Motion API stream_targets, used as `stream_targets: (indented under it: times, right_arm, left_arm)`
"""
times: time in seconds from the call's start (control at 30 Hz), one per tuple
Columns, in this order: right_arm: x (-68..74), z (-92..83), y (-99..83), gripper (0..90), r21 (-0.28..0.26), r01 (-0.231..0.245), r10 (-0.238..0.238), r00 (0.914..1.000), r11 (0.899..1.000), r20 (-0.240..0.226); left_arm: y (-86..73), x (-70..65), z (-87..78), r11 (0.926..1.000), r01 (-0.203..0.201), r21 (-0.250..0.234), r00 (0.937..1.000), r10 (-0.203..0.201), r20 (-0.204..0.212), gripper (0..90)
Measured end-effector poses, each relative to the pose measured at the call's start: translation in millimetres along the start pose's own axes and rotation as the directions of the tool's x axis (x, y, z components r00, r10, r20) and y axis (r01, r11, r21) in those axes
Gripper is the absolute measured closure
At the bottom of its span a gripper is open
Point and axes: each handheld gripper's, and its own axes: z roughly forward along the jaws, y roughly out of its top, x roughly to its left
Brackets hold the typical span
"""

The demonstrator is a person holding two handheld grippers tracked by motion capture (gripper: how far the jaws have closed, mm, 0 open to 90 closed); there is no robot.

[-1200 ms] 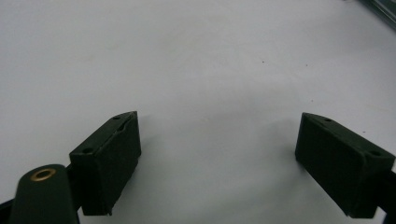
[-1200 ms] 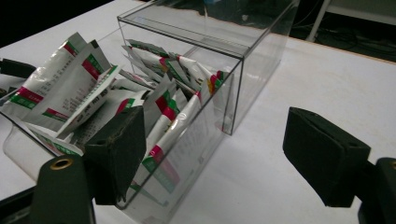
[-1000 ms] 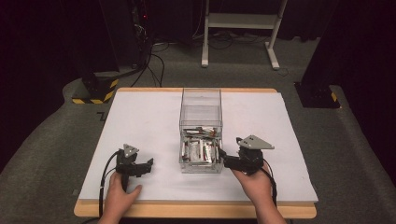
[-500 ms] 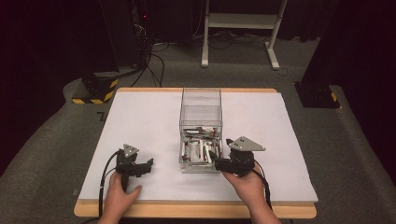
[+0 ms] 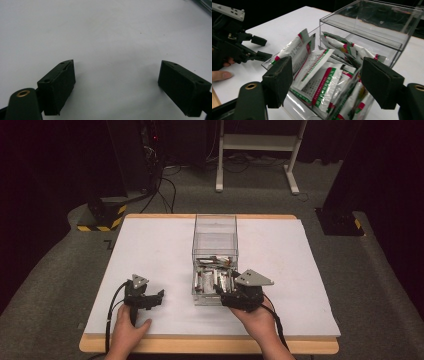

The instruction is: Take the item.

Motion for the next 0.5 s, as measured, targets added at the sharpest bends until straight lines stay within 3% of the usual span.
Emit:
stream_targets:
  times: [0.5]
  right_arm:
    - [15.1,10.9,-3.0,33.7,0.026,0.021,-0.02,0.999,0.999,-0.04]
  left_arm:
    - [0.0,-0.1,0.0,1.0,0.0,0.0,1.0,0.0,0.0,14.4]
